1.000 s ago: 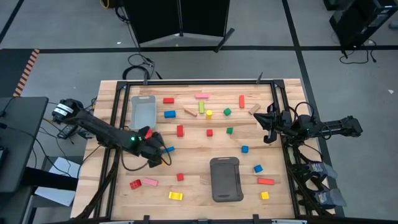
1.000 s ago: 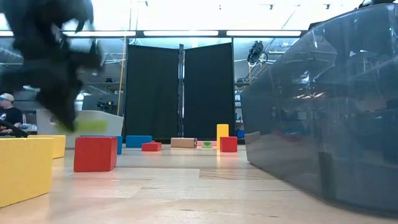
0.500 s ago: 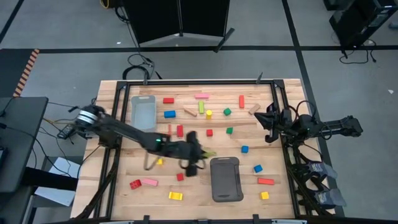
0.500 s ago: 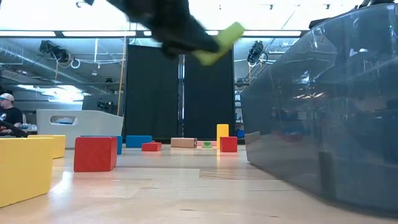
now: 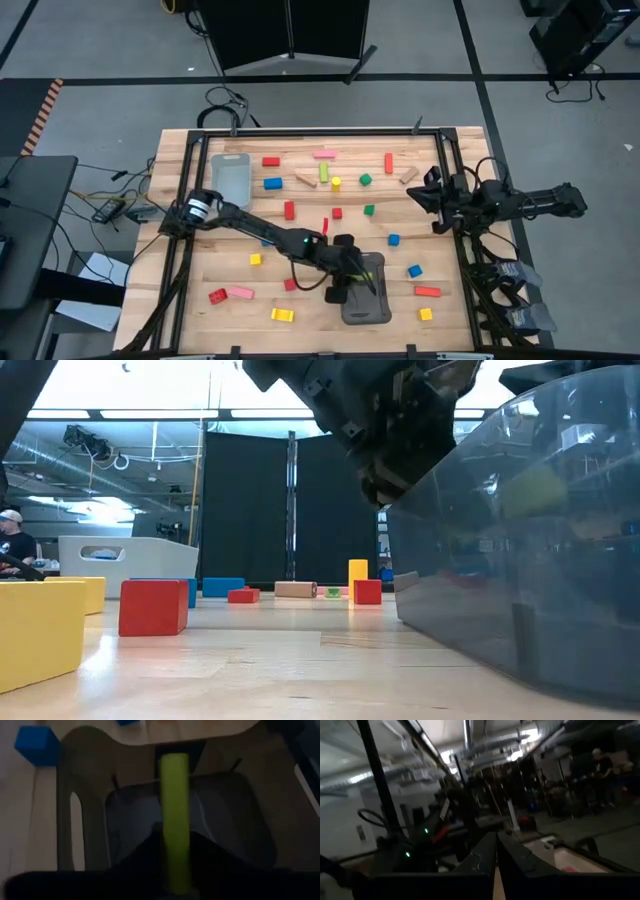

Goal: Sort blocks by size
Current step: Put the green rectangular block into the black bin, then put the blue cube block into the gray bin

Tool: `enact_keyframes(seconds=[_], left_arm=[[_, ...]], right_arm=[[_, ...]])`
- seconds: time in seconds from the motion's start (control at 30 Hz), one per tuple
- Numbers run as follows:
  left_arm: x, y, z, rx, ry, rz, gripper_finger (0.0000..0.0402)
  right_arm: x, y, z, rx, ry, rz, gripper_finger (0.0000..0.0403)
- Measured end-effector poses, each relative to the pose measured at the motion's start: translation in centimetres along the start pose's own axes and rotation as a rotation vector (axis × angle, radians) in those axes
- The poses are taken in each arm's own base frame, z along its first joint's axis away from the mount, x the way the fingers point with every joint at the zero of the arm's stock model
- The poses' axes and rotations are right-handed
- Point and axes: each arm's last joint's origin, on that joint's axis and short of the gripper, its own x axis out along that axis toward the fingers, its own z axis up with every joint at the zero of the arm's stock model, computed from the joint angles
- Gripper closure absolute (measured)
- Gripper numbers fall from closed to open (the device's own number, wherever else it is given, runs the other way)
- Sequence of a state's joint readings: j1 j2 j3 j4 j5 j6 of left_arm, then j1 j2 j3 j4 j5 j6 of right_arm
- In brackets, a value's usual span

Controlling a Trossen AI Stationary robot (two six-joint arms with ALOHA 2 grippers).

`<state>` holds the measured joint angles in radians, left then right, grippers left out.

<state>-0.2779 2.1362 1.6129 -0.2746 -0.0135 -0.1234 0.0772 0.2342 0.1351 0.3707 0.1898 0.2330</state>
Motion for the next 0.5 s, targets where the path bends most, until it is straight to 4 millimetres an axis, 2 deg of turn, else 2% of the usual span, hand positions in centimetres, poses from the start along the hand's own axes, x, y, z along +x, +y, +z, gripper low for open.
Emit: enact_keyframes(seconds=[0.13, 0.23, 0.33, 0.5], left_arm=[[-0.7, -0.1, 0.5, -0.007, -0.019, 0.023, 0.0162], [-2.5, -0.1, 1.6, 0.002, -0.074, 0.055, 0.0106], [-4.1, 0.0, 2.5, 0.012, -0.118, 0.091, 0.0083], [-7.3, 0.1, 3.8, 0.057, -0.204, 0.164, 0.0090]], right_arm=[[1.3, 0.6, 1.5, -0.053, 0.129, -0.028, 0.0360], [2.6, 1.1, 2.4, -0.091, 0.264, -0.057, 0.0339], [4.1, 1.5, 2.8, -0.111, 0.424, -0.091, 0.0309], [5.9, 2.1, 1.3, -0.148, 0.745, -0.140, 0.0247]])
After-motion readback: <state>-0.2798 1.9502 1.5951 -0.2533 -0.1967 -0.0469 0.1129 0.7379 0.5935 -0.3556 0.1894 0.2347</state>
